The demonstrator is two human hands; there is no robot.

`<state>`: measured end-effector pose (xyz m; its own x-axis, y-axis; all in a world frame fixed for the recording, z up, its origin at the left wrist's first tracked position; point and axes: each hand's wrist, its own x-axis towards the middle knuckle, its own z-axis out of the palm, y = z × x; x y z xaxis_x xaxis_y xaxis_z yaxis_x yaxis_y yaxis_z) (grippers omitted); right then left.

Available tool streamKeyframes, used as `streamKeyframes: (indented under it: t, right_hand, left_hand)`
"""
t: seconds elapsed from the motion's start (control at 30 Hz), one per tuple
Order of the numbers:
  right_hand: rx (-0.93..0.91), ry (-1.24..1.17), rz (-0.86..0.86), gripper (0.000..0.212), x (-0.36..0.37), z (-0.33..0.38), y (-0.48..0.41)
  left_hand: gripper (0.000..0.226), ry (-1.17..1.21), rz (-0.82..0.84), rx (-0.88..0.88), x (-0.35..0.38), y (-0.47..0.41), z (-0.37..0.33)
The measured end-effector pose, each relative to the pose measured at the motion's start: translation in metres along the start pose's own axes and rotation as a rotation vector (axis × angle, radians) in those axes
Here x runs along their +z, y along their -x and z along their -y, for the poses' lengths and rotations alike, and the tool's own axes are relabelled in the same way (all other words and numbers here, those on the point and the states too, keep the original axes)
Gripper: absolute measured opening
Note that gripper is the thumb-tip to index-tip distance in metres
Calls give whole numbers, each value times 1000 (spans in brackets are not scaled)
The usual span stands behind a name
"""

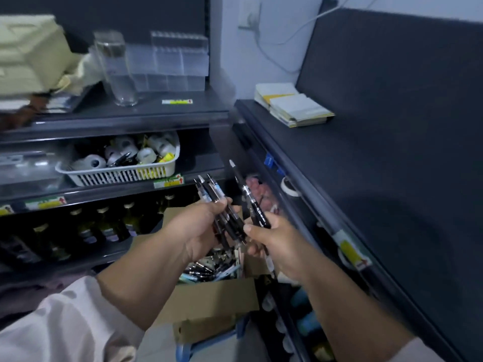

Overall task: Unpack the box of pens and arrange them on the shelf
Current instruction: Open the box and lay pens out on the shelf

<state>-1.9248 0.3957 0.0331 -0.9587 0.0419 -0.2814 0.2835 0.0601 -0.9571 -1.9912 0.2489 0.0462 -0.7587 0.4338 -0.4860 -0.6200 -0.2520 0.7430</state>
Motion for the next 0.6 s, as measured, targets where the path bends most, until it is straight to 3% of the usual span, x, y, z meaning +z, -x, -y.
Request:
streamKeyframes:
  t: [0.2,0.33,0.47,0.6]
  right_hand:
    - [-17,210,-186,13,9,2,85]
    - [17,351,-341,8,7,-8,136]
    - [18,707,-488,16,-10,-16,189]
    - [7,904,-588,20,-24,-17,246]
  left_hand:
    - [25,-120,140,-19,21,59,19]
    - [17,-159,181,-57,43,86,39]
    - [11,-235,263,-86,78,116,63]
    - [16,-294,301,-95,117,149,87]
